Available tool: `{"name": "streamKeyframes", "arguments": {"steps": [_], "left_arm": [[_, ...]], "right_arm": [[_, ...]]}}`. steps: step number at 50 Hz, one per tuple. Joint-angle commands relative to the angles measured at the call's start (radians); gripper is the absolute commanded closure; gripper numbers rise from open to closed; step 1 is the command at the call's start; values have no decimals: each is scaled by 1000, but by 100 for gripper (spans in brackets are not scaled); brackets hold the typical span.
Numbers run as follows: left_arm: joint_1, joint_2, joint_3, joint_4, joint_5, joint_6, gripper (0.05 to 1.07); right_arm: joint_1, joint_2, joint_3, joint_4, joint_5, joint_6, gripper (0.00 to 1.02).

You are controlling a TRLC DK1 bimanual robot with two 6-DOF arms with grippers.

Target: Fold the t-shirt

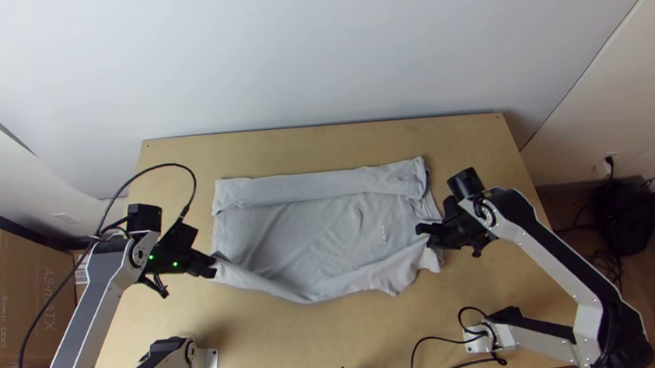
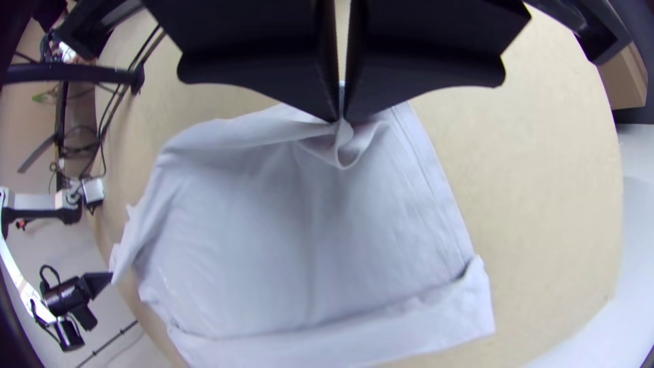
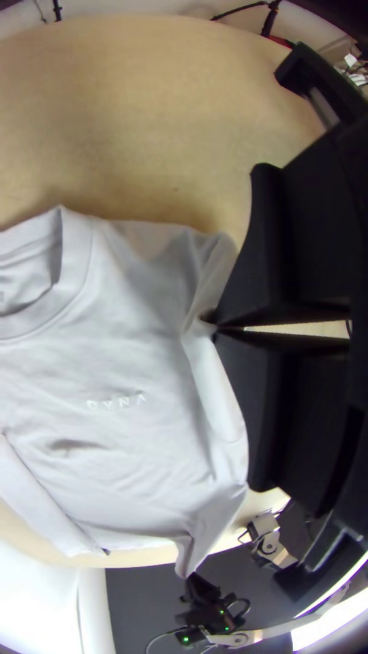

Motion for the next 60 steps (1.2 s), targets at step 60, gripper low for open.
{"name": "streamKeyframes", "arguments": {"steps": [60], "left_arm": [[97,527,397,309,2,-111,104]], "right_arm": [[-90,388,432,129,127,-106,100]]}}
